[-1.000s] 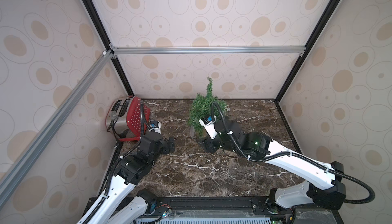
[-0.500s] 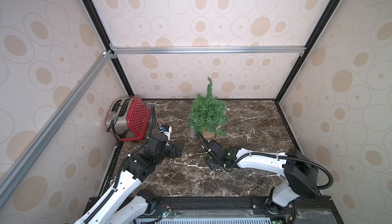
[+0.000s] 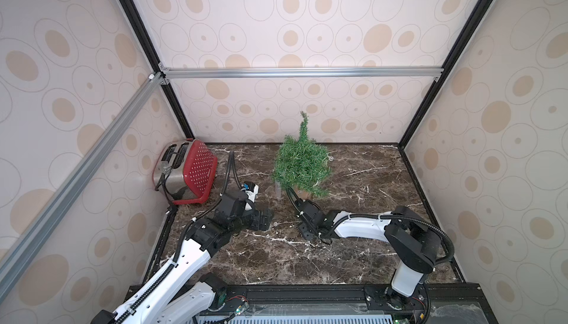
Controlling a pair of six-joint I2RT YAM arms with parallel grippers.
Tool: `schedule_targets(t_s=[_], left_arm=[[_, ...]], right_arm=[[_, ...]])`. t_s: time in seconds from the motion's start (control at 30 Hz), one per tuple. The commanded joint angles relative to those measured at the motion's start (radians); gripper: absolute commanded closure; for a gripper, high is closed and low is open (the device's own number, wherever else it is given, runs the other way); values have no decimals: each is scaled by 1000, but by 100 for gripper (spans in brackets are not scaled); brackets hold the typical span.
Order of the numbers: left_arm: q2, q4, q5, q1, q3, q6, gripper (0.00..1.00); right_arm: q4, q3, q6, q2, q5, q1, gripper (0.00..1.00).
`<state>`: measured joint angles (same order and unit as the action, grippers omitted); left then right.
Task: Wrap string light around the christmas tree
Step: Pick up the light string from the center of the board.
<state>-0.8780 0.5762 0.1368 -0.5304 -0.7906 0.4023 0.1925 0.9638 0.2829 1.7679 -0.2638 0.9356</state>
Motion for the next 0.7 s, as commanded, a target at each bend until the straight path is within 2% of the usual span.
schedule_targets(t_s=[0.0,0.07,0.13,0.2,0.3,0.43,0.53,0.67], left_arm=[[-4,31,40,-5,-41,-67,6],[-14,36,47,-5,-43,-91,6],[-20,33,51,-4,-43,-110,7],[-18,20,53,-6,-42,-135,7],[-7,-7,53,-5,-34,-170,7],[5,-66,96,-5,-8,-227,7],[10,-142,187,-6,27,-272,1],[24,-210,252,-8,43,-347,1]], right_arm=[[10,23,-1,49,-31,-3,44],[38,43,2,74,-41,-4,52],[47,47,7,78,-41,-3,67],[50,35,16,49,-50,3,83],[30,-1,14,-40,-77,25,99],[12,-25,-13,-176,-84,57,100],[25,-16,-42,-261,-65,70,100],[43,-3,-96,-372,-24,79,100]])
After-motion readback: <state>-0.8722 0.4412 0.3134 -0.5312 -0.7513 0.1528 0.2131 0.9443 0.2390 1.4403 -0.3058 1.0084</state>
